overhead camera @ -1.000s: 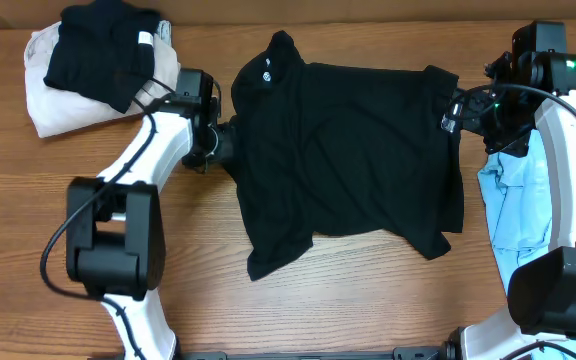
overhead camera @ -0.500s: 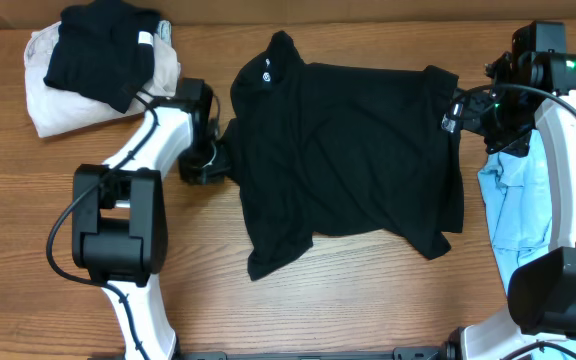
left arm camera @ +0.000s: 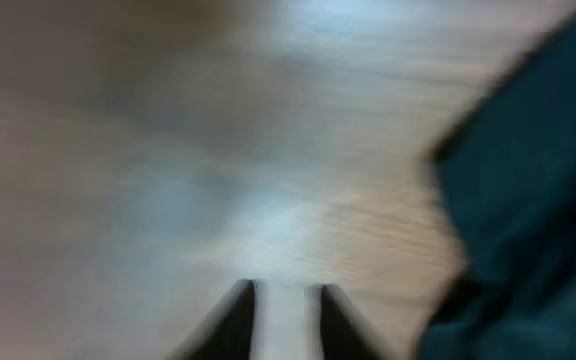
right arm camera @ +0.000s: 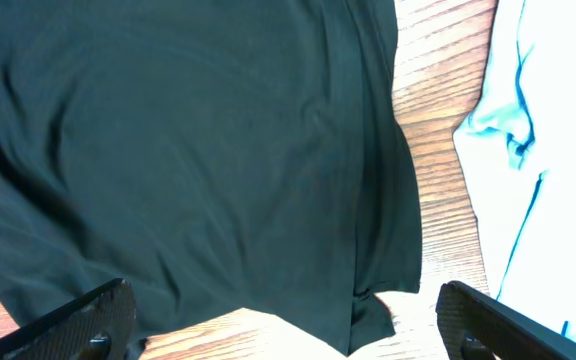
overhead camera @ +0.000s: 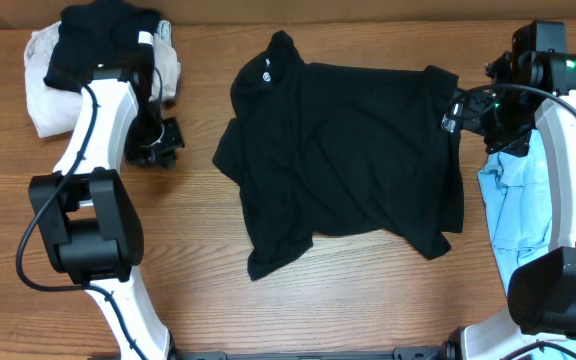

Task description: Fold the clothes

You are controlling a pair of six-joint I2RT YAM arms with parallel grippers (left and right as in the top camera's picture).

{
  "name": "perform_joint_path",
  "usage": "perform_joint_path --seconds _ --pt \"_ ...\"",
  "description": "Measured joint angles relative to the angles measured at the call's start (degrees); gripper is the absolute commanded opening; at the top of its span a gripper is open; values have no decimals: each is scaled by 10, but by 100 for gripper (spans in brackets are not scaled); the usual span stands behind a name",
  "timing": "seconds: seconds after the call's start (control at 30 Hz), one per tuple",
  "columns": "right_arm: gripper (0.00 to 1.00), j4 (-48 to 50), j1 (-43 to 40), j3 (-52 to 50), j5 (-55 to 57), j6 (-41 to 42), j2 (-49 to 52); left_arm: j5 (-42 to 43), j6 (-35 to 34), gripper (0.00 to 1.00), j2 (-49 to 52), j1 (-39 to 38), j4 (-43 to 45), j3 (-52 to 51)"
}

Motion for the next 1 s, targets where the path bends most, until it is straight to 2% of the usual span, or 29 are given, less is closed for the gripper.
perform_joint_path --seconds 0.07,0.17,0.6,0.77,0.9,1.0 --pt "100 -1 0 0 0 0 0 29 15 84 0 -12 32 0" --pt "100 -3 0 0 -1 0 0 51 33 90 0 -36 72 -10" --pt "100 -3 0 0 -3 -7 0 60 60 83 0 -93 216 -130" --pt "100 -3 0 0 -3 -10 0 54 60 66 -3 -93 258 -152" --pt "100 -4 0 0 -3 -11 0 52 62 71 -15 -94 297 -178" --pt "100 -4 0 0 -3 -11 0 50 62 68 -28 -103 339 -205"
